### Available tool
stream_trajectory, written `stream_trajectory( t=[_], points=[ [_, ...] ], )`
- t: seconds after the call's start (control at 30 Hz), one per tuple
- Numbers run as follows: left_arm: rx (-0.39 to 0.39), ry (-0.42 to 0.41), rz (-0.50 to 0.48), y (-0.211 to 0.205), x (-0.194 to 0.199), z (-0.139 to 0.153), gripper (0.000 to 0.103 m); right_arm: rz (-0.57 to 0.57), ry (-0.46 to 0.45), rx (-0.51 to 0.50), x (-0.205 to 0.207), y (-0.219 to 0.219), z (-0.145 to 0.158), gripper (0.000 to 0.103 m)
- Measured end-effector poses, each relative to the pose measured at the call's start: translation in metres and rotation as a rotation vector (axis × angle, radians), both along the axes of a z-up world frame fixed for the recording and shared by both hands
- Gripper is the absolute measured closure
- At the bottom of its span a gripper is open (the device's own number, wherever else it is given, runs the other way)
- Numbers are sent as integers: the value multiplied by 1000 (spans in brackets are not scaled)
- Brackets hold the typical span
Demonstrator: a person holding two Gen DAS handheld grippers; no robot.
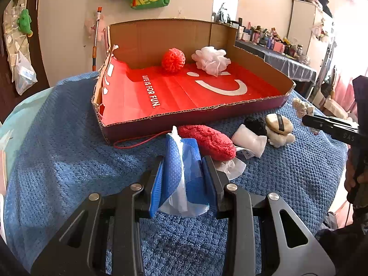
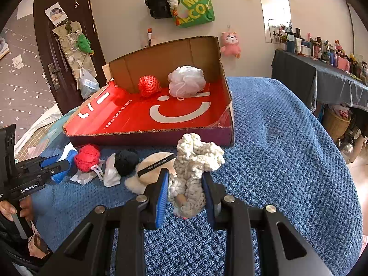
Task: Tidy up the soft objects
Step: 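Grasp the blue tissue pack with the left tool while the right tool grasps the cream scrunchie, then lower both items into the red box and open both tools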
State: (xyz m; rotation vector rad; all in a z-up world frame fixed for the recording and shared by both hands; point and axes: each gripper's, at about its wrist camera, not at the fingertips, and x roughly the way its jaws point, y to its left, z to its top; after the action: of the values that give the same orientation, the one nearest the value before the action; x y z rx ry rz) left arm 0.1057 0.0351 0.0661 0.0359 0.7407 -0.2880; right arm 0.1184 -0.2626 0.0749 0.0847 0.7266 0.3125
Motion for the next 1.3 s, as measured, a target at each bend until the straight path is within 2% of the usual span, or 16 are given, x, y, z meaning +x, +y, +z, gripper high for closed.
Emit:
stream_trajectory(
  t=[0.57, 0.73, 0.87, 1.03, 1.3],
  points=[
    [1, -47, -13, 0, -2, 15, 72, 8, -12, 2, -2, 3, 5, 72],
    [-6, -92, -21, 0, 15, 36, 72, 30, -55, -9, 8, 7, 23, 72],
    [-21, -90, -27, -3, 43, 50, 72, 66, -79, -21, 33, 16, 40, 72],
    [-5, -39, -24, -11, 87, 55, 72, 94, -70, -62, 76, 33, 54, 72],
    [48, 135, 29, -14, 167, 29, 72, 107, 73, -155, 147, 56, 42, 72]
  ],
)
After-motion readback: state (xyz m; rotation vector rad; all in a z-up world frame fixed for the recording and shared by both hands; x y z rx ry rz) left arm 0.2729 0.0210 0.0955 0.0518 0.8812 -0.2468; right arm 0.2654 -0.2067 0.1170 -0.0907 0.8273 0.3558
